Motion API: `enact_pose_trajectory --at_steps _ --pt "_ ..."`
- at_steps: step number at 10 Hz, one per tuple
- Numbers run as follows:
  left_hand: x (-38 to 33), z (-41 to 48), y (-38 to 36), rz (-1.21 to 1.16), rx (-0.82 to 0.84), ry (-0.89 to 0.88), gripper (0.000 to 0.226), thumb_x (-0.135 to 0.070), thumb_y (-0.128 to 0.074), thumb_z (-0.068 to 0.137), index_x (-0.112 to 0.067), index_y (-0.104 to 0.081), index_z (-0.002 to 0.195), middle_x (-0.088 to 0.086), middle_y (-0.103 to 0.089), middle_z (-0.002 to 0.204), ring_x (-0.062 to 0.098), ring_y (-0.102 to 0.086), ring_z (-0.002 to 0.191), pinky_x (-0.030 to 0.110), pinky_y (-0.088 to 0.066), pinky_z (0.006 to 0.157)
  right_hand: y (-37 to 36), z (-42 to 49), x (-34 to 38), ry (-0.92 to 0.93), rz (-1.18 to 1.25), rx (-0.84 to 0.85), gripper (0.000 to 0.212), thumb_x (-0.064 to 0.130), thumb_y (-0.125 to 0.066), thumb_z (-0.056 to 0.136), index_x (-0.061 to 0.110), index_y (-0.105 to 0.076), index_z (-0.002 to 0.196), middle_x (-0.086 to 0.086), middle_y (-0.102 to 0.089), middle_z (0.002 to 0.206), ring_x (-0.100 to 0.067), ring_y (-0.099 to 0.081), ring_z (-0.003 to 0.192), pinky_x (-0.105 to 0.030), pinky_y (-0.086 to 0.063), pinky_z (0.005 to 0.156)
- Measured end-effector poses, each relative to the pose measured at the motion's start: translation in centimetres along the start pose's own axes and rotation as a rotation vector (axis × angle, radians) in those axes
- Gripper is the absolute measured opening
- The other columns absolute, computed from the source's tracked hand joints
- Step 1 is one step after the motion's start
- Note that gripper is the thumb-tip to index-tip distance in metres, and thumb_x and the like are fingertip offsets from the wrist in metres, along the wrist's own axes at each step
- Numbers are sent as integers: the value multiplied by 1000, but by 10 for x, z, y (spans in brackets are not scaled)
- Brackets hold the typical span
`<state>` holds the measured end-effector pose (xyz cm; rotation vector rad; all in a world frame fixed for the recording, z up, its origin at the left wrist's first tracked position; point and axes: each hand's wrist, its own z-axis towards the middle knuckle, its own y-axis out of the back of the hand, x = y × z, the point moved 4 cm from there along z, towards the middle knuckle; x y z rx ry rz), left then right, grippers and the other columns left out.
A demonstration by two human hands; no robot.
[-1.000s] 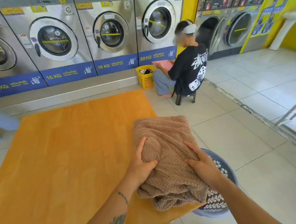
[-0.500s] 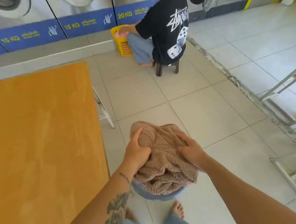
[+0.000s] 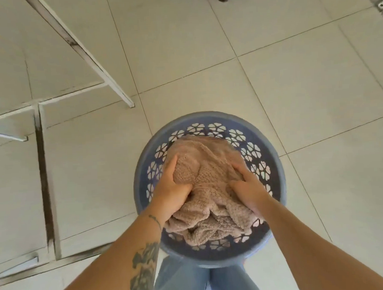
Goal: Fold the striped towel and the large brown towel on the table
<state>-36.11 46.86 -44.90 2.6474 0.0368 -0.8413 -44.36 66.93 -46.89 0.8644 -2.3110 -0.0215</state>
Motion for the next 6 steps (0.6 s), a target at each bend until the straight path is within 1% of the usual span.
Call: enact_pose_trajectory --at_steps 1,2,3,4,5,6 --pt "45 25 -22 92 82 72 94 -26 -67 88 -50 -6 154 -5 -48 141 13 -61 98 28 -53 78 -22 33 -50 -114 -59 55 64 8 -51 89 34 -40 146 -4 -53 132 -20 -62 103 -29 -54 74" --pt "108 50 -52 415 179 188 87 -36 -52 86 -44 -1 156 16 -32 149 38 -58 114 43 -55 86 -54 67 -114 -287 -223 120 59 16 -47 87 27 -43 145 -15 -54 137 -33 -56 117 -38 -49 94" --pt "130 54 -67 622 185 211 67 -37 -39 97 -34 -11 158 14 -16 158 39 -44 132 46 -45 104 -66 83 -145 -335 -246 115 29 19 -46 88 22 -62 113 -16 -59 121 -33 -57 108 -41 -47 93" --pt "129 45 -78 750 141 131 57 -34 -33 102 -28 -20 157 10 -16 158 34 -39 137 43 -38 111 -69 78 -148 -331 -280 194 28 24 -44 86 20 -61 109 -17 -58 118 -32 -56 108 -38 -45 89" --pt "119 28 -72 786 136 115 54 -30 -40 99 -25 -32 152 9 -26 153 33 -41 134 45 -39 110 -59 59 -137 -317 -348 211 40 20 -43 93 13 -52 131 -16 -58 123 -31 -55 112 -34 -41 89" --pt "97 -6 -54 828 116 106 47 -18 -43 91 -20 -49 138 8 -42 141 31 -49 124 45 -45 103 -38 11 -103 -291 -421 207 35 18 -43 98 4 -55 128 -18 -61 122 -35 -58 111 -35 -43 84"
